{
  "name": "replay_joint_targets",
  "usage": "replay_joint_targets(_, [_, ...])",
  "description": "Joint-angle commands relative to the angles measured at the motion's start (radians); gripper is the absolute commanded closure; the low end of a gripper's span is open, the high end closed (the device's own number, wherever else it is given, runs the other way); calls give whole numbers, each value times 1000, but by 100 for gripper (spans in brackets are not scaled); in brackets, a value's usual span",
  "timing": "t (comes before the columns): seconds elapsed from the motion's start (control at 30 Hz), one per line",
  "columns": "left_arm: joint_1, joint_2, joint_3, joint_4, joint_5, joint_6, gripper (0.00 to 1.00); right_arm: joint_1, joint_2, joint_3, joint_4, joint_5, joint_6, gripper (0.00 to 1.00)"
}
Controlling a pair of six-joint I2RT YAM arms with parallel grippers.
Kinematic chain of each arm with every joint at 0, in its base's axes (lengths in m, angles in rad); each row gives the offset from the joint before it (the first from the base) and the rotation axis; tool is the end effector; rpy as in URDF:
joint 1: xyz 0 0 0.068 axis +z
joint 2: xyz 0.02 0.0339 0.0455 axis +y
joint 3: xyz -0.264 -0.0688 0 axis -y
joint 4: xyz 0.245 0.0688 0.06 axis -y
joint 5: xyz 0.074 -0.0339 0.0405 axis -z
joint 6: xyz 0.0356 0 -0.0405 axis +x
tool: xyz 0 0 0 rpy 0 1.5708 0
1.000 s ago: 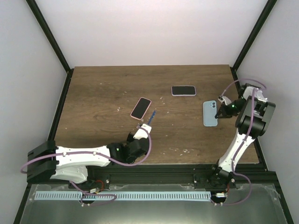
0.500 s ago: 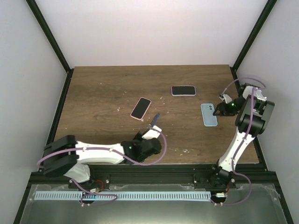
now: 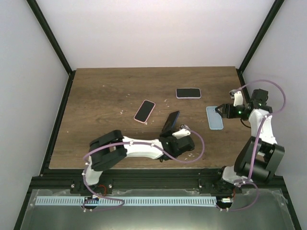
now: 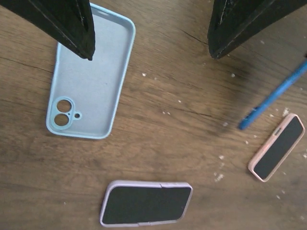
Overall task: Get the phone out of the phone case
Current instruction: Place the phone at the center of the board.
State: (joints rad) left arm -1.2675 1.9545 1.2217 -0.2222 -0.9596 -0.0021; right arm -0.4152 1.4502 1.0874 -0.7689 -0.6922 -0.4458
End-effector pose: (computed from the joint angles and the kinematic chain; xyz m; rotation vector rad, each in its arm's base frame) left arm 0.1460 -0.3689 0.1619 0.9455 1.8673 0.4758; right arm 0.2669 -0.0928 0.2529 -0.2306 2.4047 0.5649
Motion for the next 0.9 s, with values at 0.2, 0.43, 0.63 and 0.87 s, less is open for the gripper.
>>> replay_joint_targets(0.2, [-12,234,314,-351,22,-119,100,6,-171,-197,354,-196,232,28])
replay_joint_targets(0.43, [-21,297,387,-394,94,-167,78,6,-149,-208,339,-184,215,27])
replay_joint_targets(0.63, [-17,253,370,-354,147,-189,62,6,-137,-202,333,-187,215,27])
replay_joint_targets(0.87, [22,65,245,-244,366,-215,32,5,-139,-205,323,-194,209,27])
